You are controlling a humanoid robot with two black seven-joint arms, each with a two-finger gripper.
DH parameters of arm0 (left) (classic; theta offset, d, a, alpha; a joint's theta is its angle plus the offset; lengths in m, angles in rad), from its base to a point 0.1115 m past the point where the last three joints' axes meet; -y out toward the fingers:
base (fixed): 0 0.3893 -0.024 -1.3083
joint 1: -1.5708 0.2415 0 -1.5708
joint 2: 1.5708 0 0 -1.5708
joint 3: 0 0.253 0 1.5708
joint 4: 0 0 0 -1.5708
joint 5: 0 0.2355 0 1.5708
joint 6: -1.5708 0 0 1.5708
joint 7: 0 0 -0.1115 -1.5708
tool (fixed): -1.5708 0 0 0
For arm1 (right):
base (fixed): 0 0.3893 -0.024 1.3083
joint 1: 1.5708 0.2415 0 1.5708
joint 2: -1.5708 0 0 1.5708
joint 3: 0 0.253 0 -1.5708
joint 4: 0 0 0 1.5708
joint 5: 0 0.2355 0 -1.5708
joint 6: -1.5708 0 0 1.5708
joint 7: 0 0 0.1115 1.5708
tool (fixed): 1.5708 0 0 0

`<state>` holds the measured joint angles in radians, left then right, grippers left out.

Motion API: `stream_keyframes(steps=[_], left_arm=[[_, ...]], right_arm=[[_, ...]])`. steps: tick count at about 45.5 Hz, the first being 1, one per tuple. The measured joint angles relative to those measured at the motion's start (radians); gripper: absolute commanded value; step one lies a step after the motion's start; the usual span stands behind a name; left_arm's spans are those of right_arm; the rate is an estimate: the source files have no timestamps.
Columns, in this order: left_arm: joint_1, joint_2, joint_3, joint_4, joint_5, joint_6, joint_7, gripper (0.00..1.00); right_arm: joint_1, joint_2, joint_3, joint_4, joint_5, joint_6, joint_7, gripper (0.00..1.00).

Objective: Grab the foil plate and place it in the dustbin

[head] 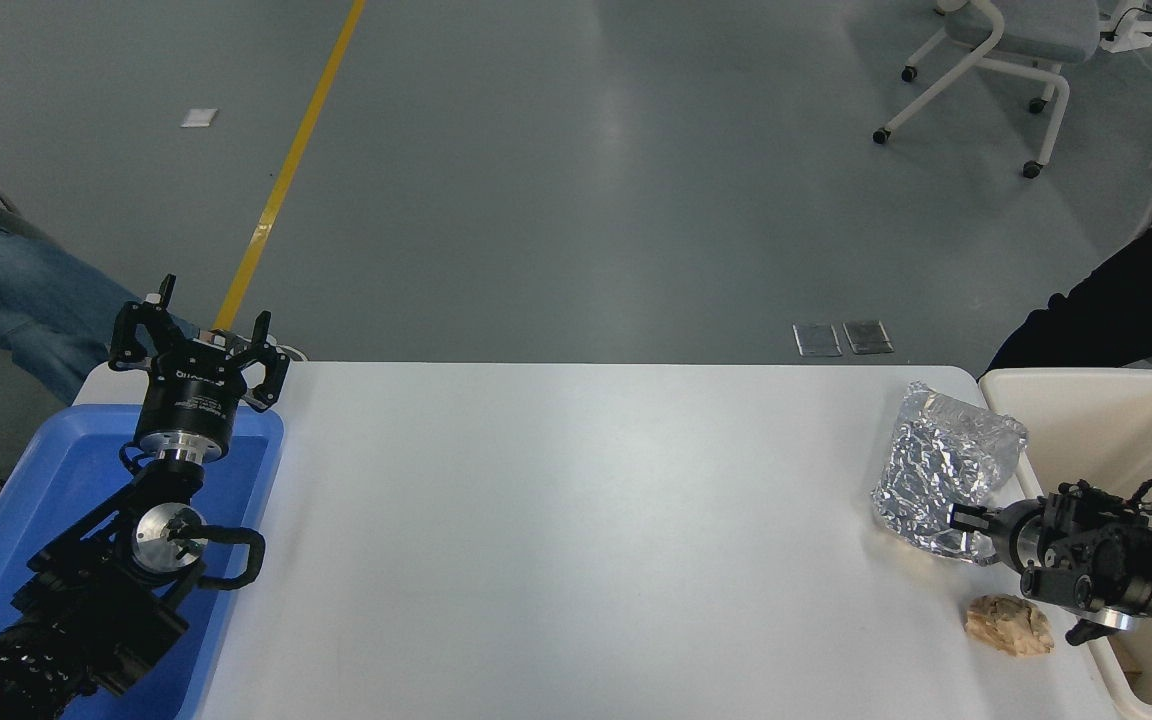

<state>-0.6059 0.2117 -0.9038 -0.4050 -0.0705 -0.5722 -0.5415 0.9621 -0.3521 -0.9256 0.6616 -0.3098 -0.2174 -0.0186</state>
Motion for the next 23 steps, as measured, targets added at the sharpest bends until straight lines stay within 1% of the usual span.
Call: stream_keyframes(steps=[11, 23], left_arm=[[0.000, 0.000, 0.000, 0.000, 0.000, 0.000, 0.000, 0.99], [0.000, 0.000, 0.000, 0.000, 0.000, 0.000, 0.000, 0.99]], right_arm=[[0.069, -0.011, 0.000, 0.024, 0.002, 0.006, 0.011, 0.00], [0.260, -0.092, -0.007, 0.167, 0.006, 0.060, 0.013, 0.00]])
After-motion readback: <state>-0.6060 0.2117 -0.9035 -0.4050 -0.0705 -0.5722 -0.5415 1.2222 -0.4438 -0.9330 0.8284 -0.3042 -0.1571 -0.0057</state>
